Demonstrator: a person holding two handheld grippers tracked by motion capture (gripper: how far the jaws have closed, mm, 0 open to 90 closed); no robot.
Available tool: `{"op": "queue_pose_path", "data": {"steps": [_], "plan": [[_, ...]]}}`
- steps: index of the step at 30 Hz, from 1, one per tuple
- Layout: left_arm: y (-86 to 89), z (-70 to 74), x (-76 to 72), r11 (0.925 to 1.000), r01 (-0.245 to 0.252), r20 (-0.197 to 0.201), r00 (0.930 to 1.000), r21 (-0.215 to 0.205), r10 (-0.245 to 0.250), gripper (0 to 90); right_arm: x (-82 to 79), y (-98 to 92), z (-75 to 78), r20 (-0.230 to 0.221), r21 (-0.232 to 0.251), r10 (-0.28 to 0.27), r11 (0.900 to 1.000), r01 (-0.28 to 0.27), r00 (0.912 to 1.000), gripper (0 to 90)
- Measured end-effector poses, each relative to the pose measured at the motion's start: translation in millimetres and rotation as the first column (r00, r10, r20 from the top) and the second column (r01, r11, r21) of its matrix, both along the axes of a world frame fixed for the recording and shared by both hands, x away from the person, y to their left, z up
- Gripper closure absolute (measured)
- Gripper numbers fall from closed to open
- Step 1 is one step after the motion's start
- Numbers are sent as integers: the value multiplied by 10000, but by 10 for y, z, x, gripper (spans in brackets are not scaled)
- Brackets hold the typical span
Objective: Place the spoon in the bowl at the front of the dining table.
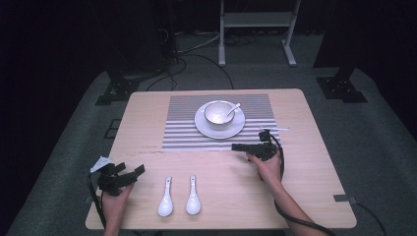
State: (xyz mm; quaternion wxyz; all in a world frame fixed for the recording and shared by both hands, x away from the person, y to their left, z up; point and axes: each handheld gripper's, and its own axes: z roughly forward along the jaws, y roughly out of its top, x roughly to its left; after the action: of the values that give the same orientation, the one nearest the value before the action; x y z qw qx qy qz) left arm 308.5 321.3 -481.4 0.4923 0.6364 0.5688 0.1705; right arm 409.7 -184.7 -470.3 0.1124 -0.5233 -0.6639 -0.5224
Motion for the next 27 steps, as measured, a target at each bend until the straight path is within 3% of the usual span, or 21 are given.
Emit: {"op": "queue_pose_path", "data": {"steps": [27], "plan": [[-1, 0, 2, 10000, 10, -19, 10000, 10, -10, 5, -182, 83, -26, 125, -140, 557, 9984, -555, 9984, 453]]}}
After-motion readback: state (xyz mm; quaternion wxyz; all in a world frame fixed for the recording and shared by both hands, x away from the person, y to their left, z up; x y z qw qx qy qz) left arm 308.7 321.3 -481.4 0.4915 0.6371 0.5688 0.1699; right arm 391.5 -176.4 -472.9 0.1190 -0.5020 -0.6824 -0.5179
